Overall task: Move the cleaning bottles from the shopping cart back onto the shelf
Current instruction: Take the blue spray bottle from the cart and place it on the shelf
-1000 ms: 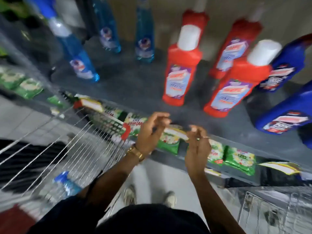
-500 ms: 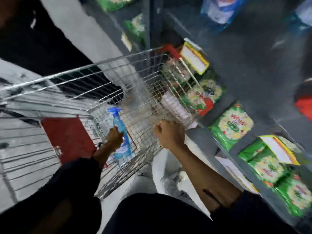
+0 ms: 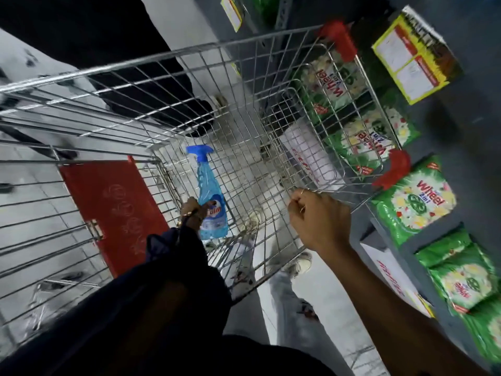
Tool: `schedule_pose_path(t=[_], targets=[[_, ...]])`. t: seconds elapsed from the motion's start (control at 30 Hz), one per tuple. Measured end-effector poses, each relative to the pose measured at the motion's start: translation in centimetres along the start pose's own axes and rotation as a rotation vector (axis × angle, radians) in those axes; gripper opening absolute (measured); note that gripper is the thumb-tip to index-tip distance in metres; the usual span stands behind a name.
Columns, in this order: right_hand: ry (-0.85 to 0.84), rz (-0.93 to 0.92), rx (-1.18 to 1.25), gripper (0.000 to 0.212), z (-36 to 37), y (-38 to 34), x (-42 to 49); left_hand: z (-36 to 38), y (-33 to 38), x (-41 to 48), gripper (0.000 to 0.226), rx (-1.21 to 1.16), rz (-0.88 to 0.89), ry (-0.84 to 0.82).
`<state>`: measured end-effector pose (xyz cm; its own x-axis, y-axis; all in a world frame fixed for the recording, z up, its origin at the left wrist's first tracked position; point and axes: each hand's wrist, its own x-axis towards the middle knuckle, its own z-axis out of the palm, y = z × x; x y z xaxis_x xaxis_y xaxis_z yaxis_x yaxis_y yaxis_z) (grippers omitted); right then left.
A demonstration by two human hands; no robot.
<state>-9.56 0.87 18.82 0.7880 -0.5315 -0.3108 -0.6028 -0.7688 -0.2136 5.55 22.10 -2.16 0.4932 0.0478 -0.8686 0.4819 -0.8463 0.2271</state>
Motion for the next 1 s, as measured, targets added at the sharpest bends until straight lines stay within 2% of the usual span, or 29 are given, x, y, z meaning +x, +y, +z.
schedule_pose_path(t=[0.07,0.13,0.27,0.37,0.43,0.5,0.6,0.77,0.87,1.0], targets=[[0.014,0.006,0.005,0.018,0.2,0.1,0.0,0.1,0.2,-0.9,0.054,0.068,0.028,0.017],[0.031,0.009,0.005,0.019,0.5,0.1,0.0,0.4,1.0,-2.3,0.059,0.04,0.061,0.013],[0.047,0.022,0.02,0.021,1.0,0.1,0.1,1.4,2.6,-6.6,0.041,0.019,0.243,0.03],[0.081,0.023,0.068,0.022,0.8,0.1,-0.2,0.6,4.2,-10.4,0.037,-0.084,0.406,-0.035],[0.117,0.006,0.143,0.022,0.2,0.1,-0.5,-0.4,5.8,-13.8,0.043,-0.172,0.503,-0.07],[0.118,-0.015,0.298,0.027,-0.9,0.0,-1.0,-1.5,7.6,-17.7,0.048,-0.265,0.61,-0.131],[-0.006,0.084,0.779,0.039,-4.0,0.1,-2.2,-2.4,9.8,-23.2,0.033,-0.411,0.782,-0.22],[-0.194,0.135,1.383,0.017,-9.7,2.3,-6.3,-2.6,12.5,-30.8,0.018,-0.417,0.989,-0.384],[-0.169,0.157,1.553,0.014,-11.4,4.8,-9.0,-1.5,13.7,-34.3,0.016,-0.371,1.012,-0.458],[-0.089,0.264,1.593,0.042,-11.9,7.4,-11.7,0.7,14.3,-36.7,0.033,-0.258,0.893,-0.573]])
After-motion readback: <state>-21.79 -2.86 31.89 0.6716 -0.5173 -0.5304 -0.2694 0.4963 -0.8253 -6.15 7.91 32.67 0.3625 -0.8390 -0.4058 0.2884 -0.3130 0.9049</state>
